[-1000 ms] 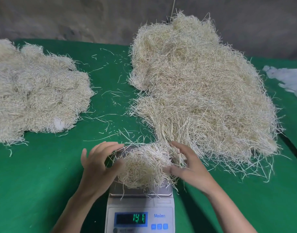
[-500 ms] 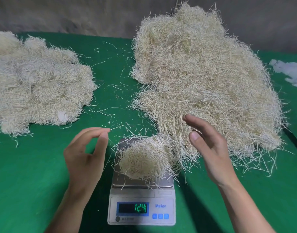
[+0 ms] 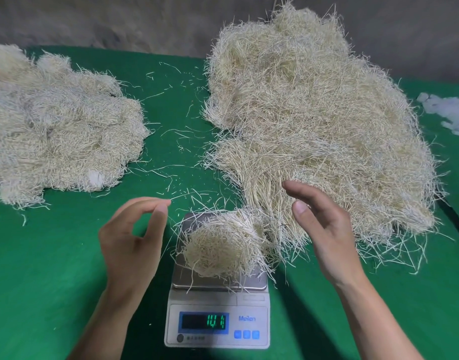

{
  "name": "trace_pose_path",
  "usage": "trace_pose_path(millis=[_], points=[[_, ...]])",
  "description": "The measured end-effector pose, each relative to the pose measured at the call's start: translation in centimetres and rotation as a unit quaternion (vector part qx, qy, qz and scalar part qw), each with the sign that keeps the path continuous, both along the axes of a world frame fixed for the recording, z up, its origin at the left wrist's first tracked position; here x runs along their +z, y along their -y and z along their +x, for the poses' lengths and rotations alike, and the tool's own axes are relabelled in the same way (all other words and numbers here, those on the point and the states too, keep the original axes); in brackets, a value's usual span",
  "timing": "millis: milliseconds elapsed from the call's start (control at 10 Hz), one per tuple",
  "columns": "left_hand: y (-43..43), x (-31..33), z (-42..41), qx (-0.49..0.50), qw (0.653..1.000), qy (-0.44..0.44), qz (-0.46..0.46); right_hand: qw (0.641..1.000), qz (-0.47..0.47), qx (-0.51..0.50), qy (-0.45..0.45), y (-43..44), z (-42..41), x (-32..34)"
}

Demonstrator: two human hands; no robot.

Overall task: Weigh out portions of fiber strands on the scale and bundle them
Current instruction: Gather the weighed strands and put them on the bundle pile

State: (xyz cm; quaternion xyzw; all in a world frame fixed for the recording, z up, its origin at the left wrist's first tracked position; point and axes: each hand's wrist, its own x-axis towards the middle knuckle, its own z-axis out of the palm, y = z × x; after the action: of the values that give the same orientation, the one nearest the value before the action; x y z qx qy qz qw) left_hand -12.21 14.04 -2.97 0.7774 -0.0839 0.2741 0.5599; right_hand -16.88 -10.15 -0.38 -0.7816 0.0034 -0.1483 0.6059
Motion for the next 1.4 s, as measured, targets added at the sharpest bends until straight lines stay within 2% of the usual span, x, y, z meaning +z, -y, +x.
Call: trace_pose_path(millis=[200, 300, 400, 500, 600, 700, 800, 900, 1000, 1100, 1200, 1300, 1400], points=[[-0.2, -0.7, 0.3, -0.006, 1.0, -0.025, 0.004, 1.0, -0.012, 0.008, -0.005, 0.2, 0.5, -1.4], [0.6, -2.0, 0.9, -0.024, 0.985, -0.168, 0.036, 0.993, -0.086, 0.028, -0.08, 0.1, 1.8, -3.2], [2.6, -3.9, 0.9, -0.094, 0.952, -0.279, 0.085, 0.959, -0.141, 0.124, -0.213, -0.9, 3.6, -5.5], [4.8, -5.3, 0.6, -0.137, 0.938, -0.317, 0.04, 0.92, -0.2, 0.175, -0.288, -3.0, 4.9, -7.8], [5.7, -6.1, 0.8, -0.147, 0.921, -0.357, -0.058, 0.91, -0.297, 0.155, -0.246, -4.6, 4.8, -9.8], [6.4, -6.1, 1.4, -0.107, 0.917, -0.36, -0.134, 0.942, -0.275, 0.127, -0.141, -5.5, 4.7, -9.7], [6.1, -4.1, 3.1, -0.135, 0.876, -0.379, -0.266, 0.981, -0.163, 0.085, -0.057, -6.5, 5.3, -6.9], [7.8, 0.3, 3.9, -0.218, 0.774, -0.417, -0.424, 0.989, -0.09, 0.117, -0.024, -8.6, 4.9, -3.6], [9.2, 1.7, 4.0, -0.162, 0.769, -0.334, -0.52, 0.988, -0.095, 0.119, -0.04, -8.9, 6.8, -0.4], [11.2, 1.6, 5.7, -0.122, 0.729, -0.443, -0.507, 0.997, -0.02, 0.028, -0.064, -6.3, 9.9, 2.1], [11.6, 2.4, 6.6, 0.035, 0.821, -0.386, -0.42, 0.995, 0.01, 0.072, -0.067, -8.0, 7.6, 0.0], [12.3, 2.1, 7.4, -0.076, 0.81, -0.378, -0.443, 0.994, 0.026, 0.049, -0.098, -7.4, 8.5, -0.2], [13.6, 2.4, 7.3, -0.072, 0.876, -0.353, -0.32, 0.993, 0.068, 0.004, -0.101, -4.6, 10.9, 1.0]])
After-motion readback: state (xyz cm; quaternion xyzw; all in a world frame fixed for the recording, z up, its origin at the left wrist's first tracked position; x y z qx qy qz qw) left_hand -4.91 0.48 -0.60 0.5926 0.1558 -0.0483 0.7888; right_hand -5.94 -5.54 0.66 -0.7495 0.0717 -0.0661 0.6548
